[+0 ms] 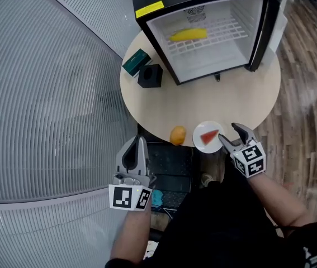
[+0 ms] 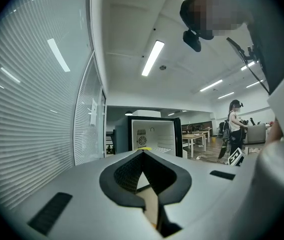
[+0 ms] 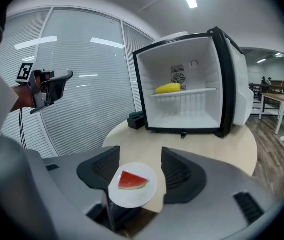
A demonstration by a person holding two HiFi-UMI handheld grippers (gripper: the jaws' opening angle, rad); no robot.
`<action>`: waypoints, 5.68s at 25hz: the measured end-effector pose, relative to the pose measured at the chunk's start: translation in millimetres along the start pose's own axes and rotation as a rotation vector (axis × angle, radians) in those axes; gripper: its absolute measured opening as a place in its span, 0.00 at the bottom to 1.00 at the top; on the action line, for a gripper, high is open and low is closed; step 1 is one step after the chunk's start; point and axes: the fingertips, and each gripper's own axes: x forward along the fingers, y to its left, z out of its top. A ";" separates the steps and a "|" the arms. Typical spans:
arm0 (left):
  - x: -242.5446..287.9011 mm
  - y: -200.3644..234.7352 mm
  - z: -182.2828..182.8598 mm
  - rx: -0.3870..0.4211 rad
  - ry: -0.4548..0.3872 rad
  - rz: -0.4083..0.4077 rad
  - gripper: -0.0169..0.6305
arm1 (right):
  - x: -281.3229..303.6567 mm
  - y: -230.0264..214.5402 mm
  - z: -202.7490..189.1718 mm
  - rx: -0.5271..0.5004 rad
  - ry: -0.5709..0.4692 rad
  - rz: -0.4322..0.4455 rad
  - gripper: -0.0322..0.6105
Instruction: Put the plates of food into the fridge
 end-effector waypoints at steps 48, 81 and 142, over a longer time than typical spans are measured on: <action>-0.1 7.3 -58.5 -0.081 0.122 -0.010 0.04 | 52.5 11.8 -145.3 1.094 0.129 0.131 0.09; 71.9 6.6 -19.0 -0.069 0.052 -0.013 0.04 | 62.0 -63.0 -29.0 1.146 -0.114 0.255 0.08; 295.8 -44.3 5.8 -0.050 0.071 -0.140 0.04 | 154.5 -293.8 124.8 1.181 -0.456 0.179 0.08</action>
